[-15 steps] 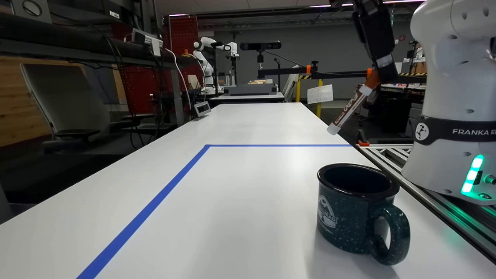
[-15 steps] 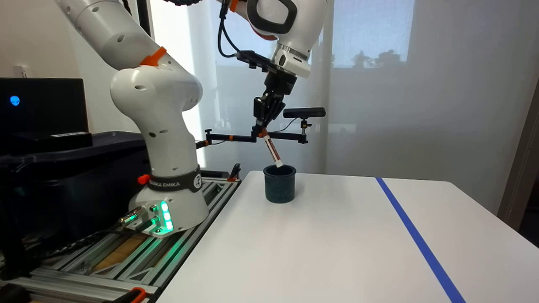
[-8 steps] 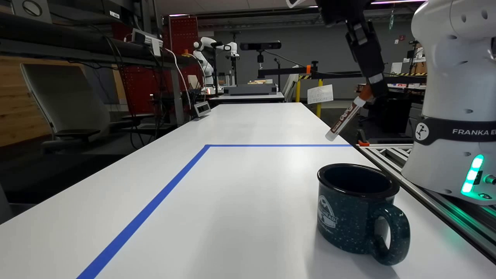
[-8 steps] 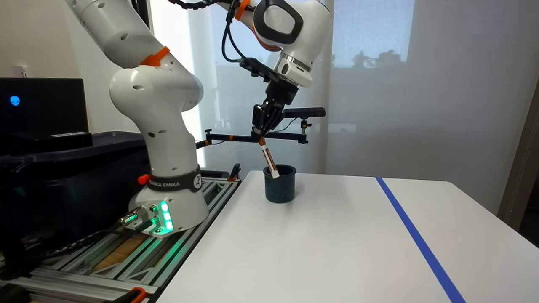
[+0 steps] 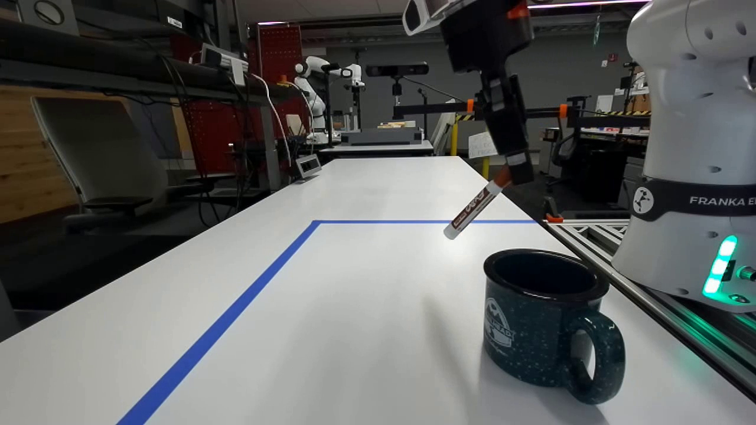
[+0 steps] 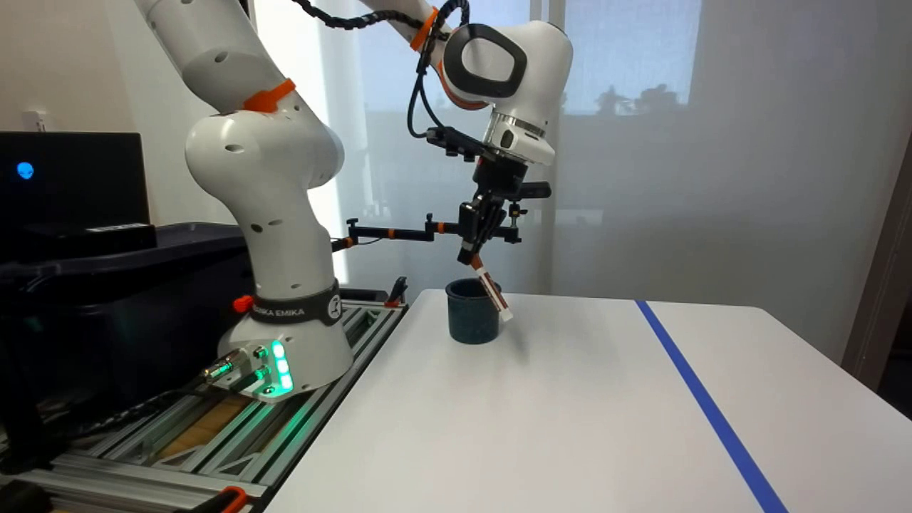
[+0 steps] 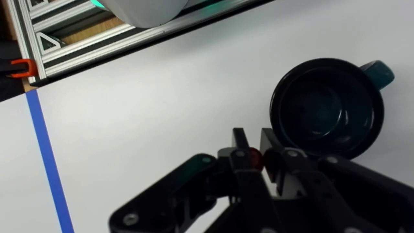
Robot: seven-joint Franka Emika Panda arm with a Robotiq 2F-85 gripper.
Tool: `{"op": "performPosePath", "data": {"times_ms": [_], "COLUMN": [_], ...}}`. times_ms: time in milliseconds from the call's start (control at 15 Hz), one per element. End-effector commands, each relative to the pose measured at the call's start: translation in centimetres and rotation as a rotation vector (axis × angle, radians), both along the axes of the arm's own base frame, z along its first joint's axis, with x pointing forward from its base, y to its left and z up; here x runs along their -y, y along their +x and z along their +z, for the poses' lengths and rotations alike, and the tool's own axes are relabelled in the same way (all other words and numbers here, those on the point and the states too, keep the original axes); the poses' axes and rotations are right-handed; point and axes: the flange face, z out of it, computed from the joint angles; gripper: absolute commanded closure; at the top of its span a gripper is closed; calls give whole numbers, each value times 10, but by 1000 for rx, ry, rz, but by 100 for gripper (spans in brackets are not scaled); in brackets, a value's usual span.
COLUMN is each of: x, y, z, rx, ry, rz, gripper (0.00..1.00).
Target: Move the sharpie to the table
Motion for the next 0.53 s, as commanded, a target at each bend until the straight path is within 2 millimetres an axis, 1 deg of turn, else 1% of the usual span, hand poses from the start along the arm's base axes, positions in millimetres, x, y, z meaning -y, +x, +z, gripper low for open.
{"op": "performPosePath", "data": {"times_ms": [0,333,467], "x": [-7,-23,-29], "y": [14,41,49], "z": [-8,-18,-26], "rx": [79,244,291], "ry": [-6,80,120], "rz": [69,203,267], "gripper": [96,96,96]}}
